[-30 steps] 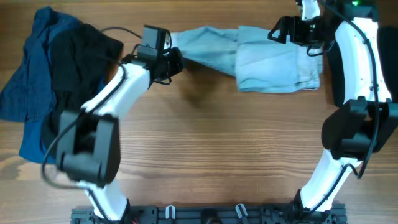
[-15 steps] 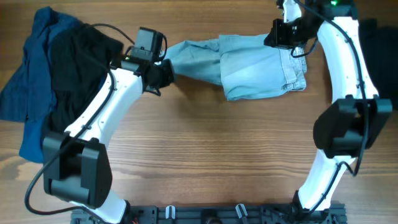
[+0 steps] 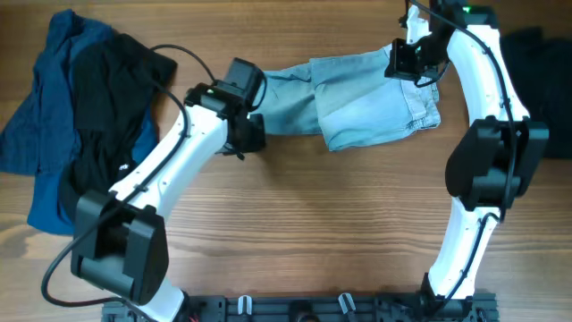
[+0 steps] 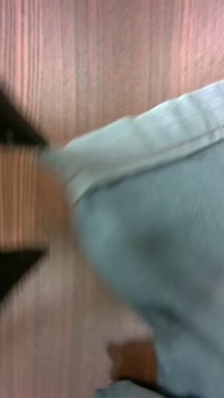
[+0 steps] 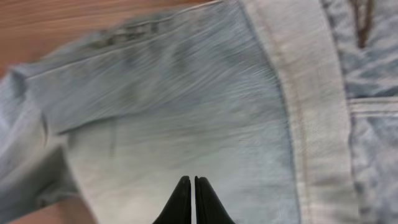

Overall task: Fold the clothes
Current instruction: 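Stretch the jeans between the left and right grippers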

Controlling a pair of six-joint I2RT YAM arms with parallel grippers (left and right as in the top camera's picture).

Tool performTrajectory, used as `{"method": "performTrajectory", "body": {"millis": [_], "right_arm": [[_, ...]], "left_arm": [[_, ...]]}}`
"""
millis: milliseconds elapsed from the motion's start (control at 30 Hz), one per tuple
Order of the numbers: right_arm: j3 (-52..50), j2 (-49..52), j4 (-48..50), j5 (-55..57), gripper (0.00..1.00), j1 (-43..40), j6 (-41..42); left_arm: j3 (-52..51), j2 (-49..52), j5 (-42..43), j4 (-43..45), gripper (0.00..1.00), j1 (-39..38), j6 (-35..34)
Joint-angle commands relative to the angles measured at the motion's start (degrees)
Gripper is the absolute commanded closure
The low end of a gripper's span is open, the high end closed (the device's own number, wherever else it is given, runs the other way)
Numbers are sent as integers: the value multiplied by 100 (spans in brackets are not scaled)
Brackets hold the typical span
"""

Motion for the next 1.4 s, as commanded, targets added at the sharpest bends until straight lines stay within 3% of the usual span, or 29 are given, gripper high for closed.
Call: {"method": "performTrajectory", "body": {"millis": [0, 200, 367, 633, 833, 1000, 1233, 1367], "right_arm": [[83, 463, 136, 271, 96, -2, 74], [83, 907, 319, 271, 96, -9, 70], [83, 1119, 337, 269, 96, -7, -52], [83, 1141, 326, 271, 96, -9, -201], [83, 1141, 315, 293, 96, -9, -203], [83, 1141, 315, 291, 96, -9, -203], [83, 1141, 310, 291, 96, -9, -227], [83, 1141, 306, 291, 96, -9, -238]], "left_arm": [[-4, -63, 155, -74, 26, -20, 48], [-4, -240, 380, -116, 20, 240, 50], [-4, -282, 240, 260, 7, 752, 129], [-4, 391, 1027, 1300, 7, 1585, 181], [-4, 1167, 1762, 1419, 19, 1810, 184], [-4, 1421, 1845, 1497, 29, 1799, 184], [-7, 1628, 1792, 1808, 34, 1794, 199], [-7, 1812, 1799, 1947, 49, 1788, 197]]}}
